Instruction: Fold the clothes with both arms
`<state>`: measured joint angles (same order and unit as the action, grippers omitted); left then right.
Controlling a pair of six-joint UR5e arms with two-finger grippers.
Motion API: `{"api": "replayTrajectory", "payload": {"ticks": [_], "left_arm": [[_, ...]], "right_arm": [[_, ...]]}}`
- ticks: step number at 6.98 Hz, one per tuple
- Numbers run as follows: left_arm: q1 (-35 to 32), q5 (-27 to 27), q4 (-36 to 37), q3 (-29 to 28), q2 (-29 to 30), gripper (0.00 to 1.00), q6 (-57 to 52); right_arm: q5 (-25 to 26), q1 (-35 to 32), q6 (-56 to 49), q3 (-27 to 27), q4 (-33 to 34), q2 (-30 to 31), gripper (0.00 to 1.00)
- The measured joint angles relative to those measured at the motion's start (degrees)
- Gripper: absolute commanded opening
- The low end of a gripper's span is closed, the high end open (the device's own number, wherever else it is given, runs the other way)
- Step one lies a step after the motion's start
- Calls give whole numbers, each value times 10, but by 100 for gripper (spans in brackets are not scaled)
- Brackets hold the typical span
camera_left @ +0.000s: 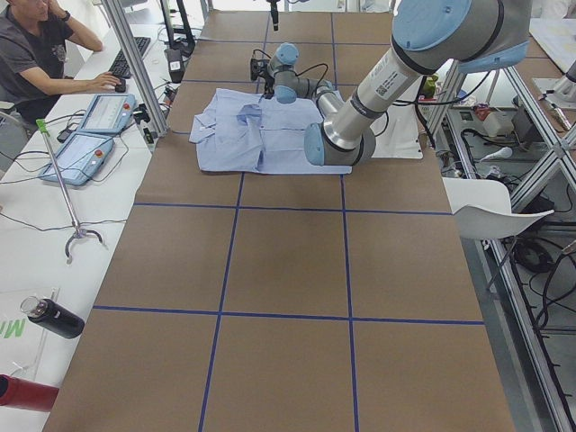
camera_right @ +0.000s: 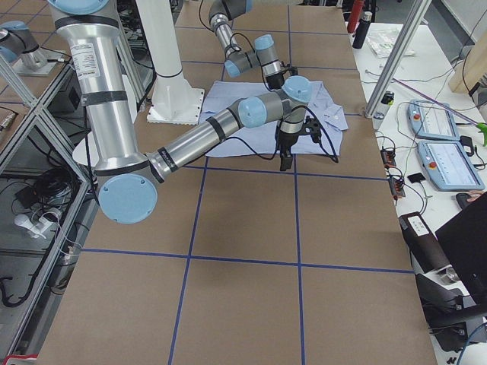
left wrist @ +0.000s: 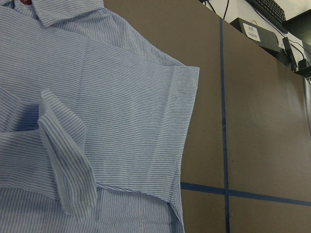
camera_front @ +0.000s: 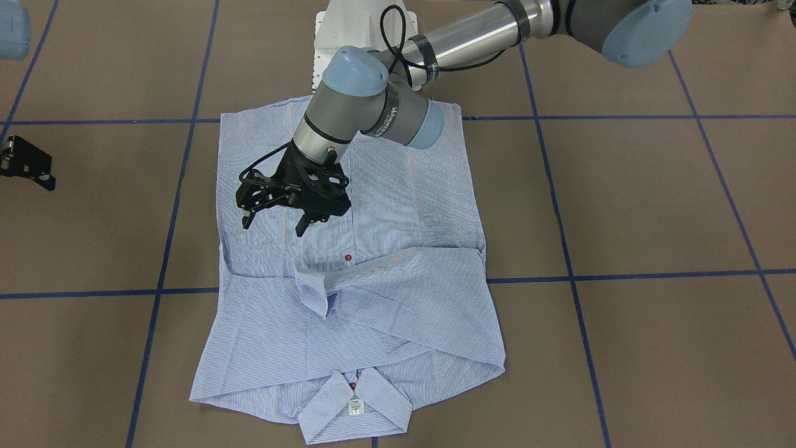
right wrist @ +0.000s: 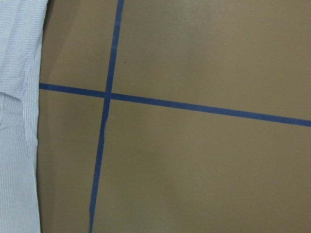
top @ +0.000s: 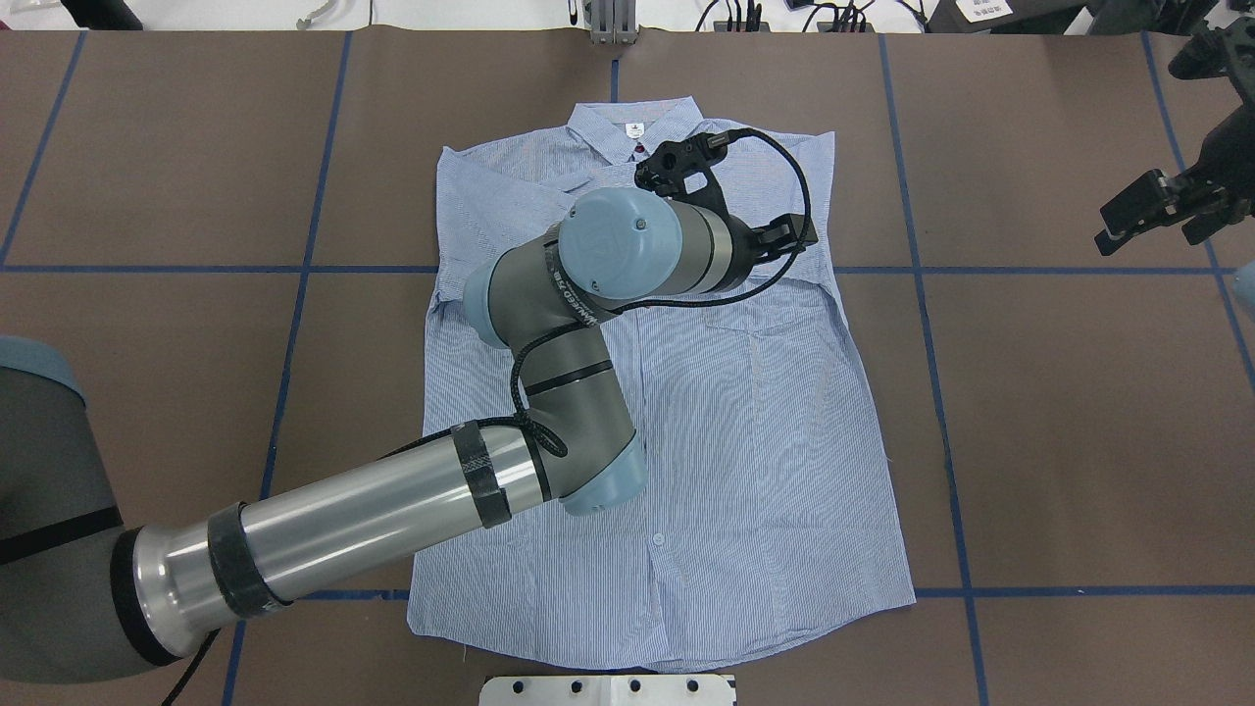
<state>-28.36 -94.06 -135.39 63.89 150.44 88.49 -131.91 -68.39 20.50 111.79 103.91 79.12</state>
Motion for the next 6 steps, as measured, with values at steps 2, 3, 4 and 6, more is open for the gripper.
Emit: {"api": "replayTrajectory", "payload": {"ticks": [2,3,4,6], "left_arm": [[-2,28,0,-29,-2,92,31],[-3,37,1,-38,-2,74,64],[-3,41,1,-45,-2,60,94],[-4,42,2,-56,-2,42,130]], "right_arm": [[-1,0,5,1,-20,-4,100],[-3,0,7,2,-25,-6,100],[-5,0,8,2,-26,-7,100],[-6,0,8,3,-27,-7,100]]}}
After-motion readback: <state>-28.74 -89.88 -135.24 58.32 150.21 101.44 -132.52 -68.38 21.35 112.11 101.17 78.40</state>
